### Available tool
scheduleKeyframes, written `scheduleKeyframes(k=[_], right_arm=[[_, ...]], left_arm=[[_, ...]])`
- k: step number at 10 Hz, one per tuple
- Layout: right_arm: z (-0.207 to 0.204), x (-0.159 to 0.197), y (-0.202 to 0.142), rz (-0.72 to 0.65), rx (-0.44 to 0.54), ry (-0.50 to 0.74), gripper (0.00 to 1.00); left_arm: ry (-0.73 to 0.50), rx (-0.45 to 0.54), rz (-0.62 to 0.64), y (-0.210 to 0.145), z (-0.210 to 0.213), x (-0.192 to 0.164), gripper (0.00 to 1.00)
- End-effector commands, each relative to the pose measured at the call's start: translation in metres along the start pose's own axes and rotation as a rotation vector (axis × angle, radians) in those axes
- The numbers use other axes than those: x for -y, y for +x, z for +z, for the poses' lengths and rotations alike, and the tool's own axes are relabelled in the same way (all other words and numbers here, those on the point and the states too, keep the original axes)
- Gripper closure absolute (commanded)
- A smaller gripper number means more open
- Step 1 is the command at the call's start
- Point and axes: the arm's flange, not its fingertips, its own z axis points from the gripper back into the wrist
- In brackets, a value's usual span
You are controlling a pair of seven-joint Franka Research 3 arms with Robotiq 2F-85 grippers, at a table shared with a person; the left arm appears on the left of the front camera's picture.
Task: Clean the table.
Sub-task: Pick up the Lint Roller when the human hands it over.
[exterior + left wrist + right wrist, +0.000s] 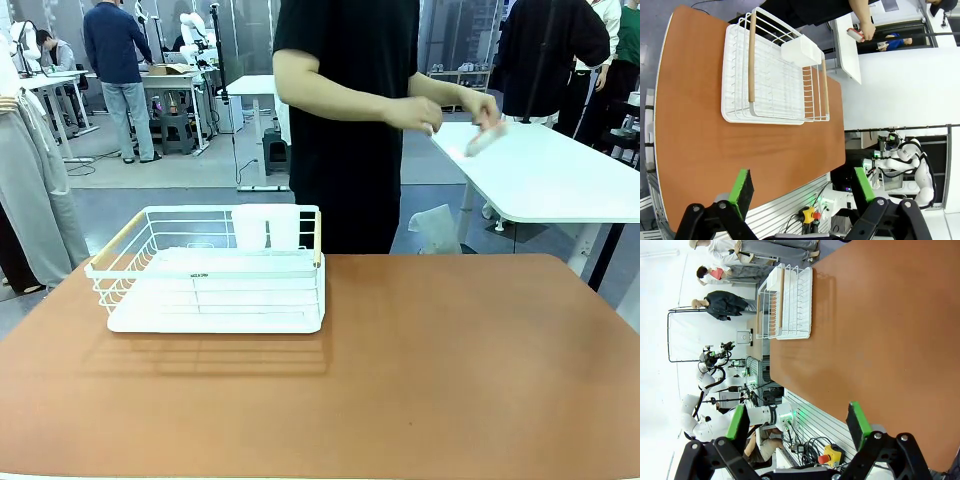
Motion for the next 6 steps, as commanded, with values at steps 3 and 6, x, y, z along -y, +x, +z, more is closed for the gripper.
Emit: scheduleKeyframes(k=[3, 6], right_arm=[[0.0007, -0.0005, 0.001, 0.019, 0.004, 0.021, 0.0], [0.0007, -0.0005, 0.001, 0.019, 0.004, 0.021, 0.0]], left_arm=[[-0.026, 0.006, -0.024, 0.0, 0.0029, -0.0007, 0.0], [-0.026, 0.006, -0.024, 0.0, 0.0029, -0.0007, 0.0]])
